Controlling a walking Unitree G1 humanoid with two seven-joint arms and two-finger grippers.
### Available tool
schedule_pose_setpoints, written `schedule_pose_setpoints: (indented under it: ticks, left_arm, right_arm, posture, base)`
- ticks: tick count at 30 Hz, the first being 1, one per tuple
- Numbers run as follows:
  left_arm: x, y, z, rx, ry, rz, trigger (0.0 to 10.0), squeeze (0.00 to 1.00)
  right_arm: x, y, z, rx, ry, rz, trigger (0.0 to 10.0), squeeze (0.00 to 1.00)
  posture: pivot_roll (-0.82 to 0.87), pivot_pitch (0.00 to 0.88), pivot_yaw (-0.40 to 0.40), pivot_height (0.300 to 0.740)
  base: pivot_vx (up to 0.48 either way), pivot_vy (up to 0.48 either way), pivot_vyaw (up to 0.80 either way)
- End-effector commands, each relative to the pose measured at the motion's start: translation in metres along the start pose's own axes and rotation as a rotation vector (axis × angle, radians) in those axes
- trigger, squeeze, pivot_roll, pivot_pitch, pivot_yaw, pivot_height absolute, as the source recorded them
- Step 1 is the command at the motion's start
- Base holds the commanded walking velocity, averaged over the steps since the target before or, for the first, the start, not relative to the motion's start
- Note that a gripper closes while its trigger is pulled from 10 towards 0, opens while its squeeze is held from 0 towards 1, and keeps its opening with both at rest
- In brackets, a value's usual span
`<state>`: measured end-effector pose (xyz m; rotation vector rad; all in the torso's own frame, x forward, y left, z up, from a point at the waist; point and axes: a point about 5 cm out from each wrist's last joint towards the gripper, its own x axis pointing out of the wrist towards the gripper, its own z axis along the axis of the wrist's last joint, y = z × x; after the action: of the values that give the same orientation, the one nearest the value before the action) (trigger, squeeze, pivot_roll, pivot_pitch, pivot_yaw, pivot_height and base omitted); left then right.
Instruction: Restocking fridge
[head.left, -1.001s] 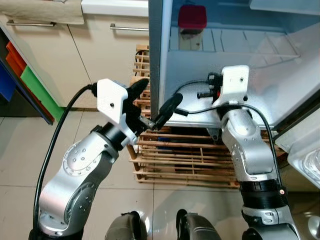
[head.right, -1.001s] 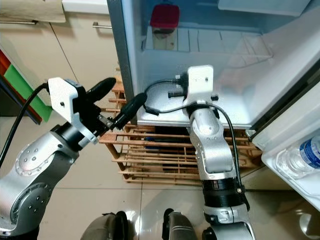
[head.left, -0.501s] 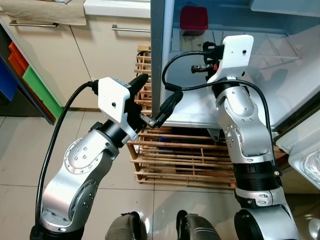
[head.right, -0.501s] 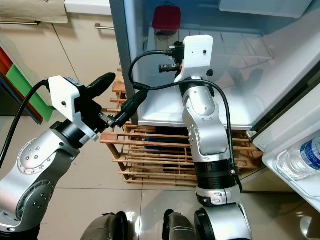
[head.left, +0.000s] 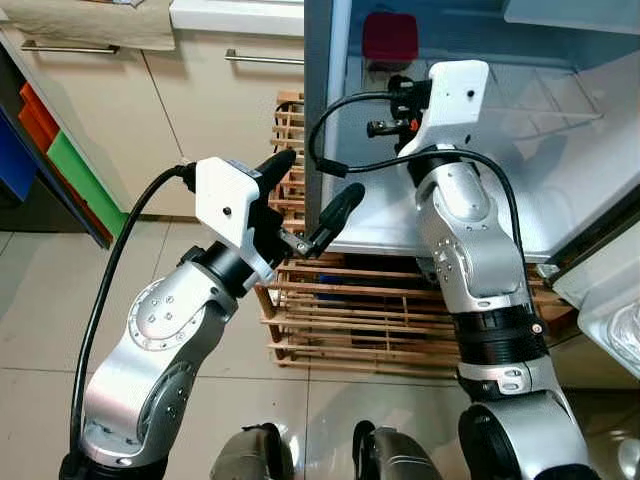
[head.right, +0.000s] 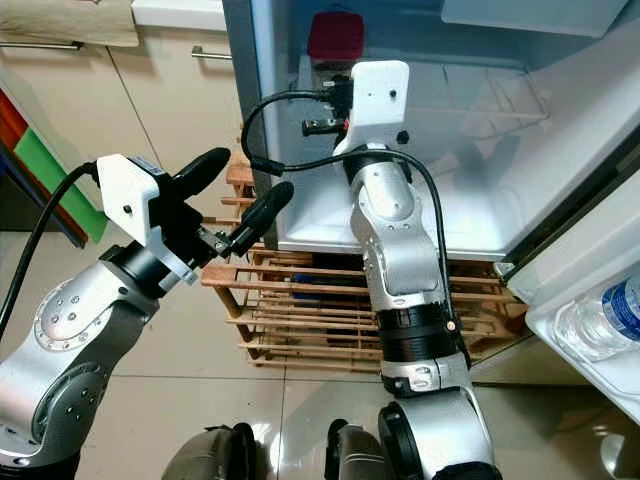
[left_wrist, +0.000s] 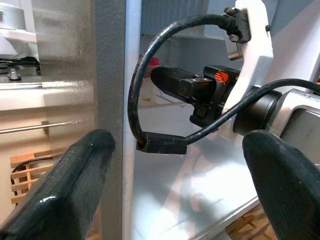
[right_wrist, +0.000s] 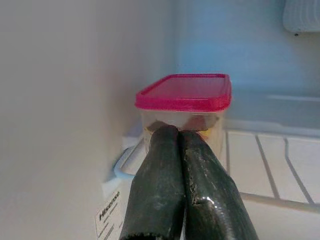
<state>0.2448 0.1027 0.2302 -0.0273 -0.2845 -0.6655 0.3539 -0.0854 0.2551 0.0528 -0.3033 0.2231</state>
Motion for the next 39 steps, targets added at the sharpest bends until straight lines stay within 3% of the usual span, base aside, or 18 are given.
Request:
schedule_pose_setpoints:
  ticks: [1,20,39]
  left_arm:
    - [-0.002,-0.004,0.004,0.016,-0.021,-0.010,10.0,0.00]
    - [-0.001,-0.005,0.005,0.012,-0.020,-0.013,10.0,0.00]
    - [-0.001,-0.006,0.004,0.006,-0.014,-0.008,10.0,0.00]
  right_arm:
    - [0.003,0.000,0.002,0.008,-0.014,-0.005,10.0,0.00]
    - [0.016,-0.002,-0.016,-0.034,0.007,-0.019,10.0,0.00]
    - [0.028,-0.010,-0.020,-0.079,-0.006,-0.045,10.0,0.00]
  posture:
    - [0.01,0.176,-0.025,0.740]
    - [0.02,0.184,-0.022,0.740]
    - [0.02,0.190,-0.024,0.740]
  base:
    - [0.000,0.000,0.00]
    - [0.000,0.000,0.00]
    - [0.000,0.000,0.00]
